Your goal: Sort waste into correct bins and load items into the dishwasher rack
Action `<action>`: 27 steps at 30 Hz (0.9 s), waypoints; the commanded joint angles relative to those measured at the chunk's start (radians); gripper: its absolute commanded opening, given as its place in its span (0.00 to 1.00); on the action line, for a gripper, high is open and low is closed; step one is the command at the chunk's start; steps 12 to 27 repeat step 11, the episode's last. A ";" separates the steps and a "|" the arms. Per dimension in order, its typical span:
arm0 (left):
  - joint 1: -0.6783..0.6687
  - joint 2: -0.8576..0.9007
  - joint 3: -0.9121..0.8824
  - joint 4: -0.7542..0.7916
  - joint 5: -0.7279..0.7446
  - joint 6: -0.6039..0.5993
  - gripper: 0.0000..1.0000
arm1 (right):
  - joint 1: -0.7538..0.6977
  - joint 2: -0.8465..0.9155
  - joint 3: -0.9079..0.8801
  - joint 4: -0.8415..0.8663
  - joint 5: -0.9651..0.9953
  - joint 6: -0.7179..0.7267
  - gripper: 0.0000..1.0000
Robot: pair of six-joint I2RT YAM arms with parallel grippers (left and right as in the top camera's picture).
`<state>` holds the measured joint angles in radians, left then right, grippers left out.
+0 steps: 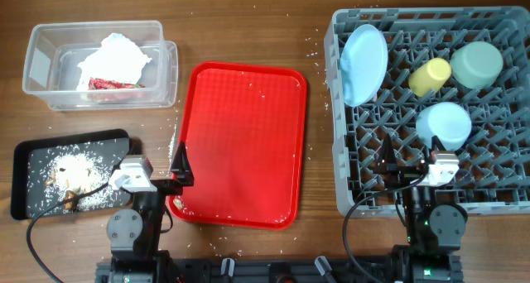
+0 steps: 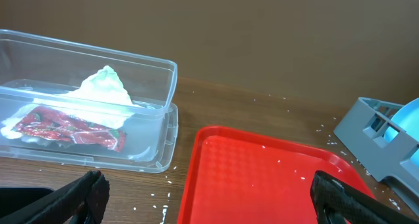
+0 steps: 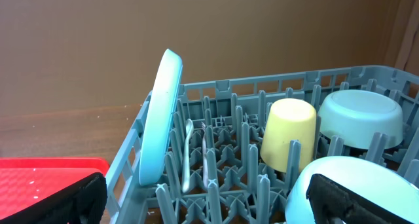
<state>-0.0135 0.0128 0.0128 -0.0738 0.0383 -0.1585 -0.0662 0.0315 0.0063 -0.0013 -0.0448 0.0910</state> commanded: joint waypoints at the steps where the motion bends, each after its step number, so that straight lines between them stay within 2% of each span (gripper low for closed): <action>1: 0.006 -0.010 -0.006 -0.002 -0.010 -0.002 1.00 | 0.004 -0.007 -0.001 0.002 -0.010 -0.010 1.00; 27: 0.006 -0.010 -0.006 -0.002 -0.010 -0.002 1.00 | 0.004 -0.007 -0.001 0.002 -0.010 -0.010 1.00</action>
